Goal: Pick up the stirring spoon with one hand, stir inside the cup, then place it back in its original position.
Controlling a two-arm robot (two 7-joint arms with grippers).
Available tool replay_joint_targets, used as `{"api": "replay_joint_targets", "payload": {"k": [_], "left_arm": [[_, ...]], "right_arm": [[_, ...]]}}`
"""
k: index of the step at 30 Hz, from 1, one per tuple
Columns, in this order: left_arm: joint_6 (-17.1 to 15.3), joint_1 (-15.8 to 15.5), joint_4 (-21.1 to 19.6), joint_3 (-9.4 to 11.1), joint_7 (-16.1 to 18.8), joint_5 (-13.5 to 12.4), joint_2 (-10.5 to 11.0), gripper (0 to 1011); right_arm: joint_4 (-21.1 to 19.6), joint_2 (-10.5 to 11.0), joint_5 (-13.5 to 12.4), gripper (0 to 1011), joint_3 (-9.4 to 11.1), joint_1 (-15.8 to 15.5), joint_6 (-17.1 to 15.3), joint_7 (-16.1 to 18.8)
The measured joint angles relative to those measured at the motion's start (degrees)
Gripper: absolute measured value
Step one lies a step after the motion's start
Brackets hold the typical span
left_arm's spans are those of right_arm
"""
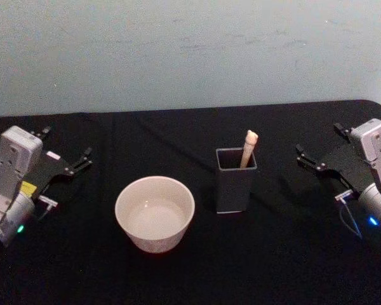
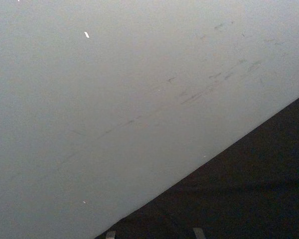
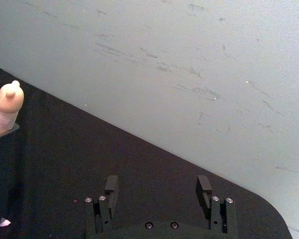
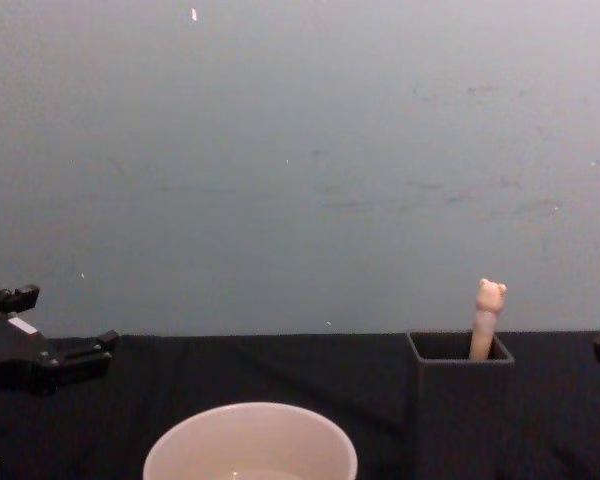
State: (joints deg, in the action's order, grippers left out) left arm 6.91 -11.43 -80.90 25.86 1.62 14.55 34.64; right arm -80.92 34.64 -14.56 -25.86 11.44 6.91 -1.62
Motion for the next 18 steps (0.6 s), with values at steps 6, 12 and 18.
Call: {"api": "replay_joint_targets", "payload": {"k": [6, 12, 18], "left_arm": [[0.0, 0.0, 0.0, 0.0, 0.0, 0.0, 0.0, 1002], [0.0, 0.0, 0.0, 0.0, 0.0, 0.0, 0.0, 1001], [0.0, 0.0, 0.0, 0.0, 0.0, 0.0, 0.0, 1001]], "right_arm": [[0.02, 0.01, 0.01, 1002, 0.0, 0.0, 0.0, 0.0], [0.02, 0.01, 0.01, 1002, 0.0, 0.0, 0.0, 0.0], [0.02, 0.01, 0.01, 1002, 0.0, 0.0, 0.0, 0.0]]}}
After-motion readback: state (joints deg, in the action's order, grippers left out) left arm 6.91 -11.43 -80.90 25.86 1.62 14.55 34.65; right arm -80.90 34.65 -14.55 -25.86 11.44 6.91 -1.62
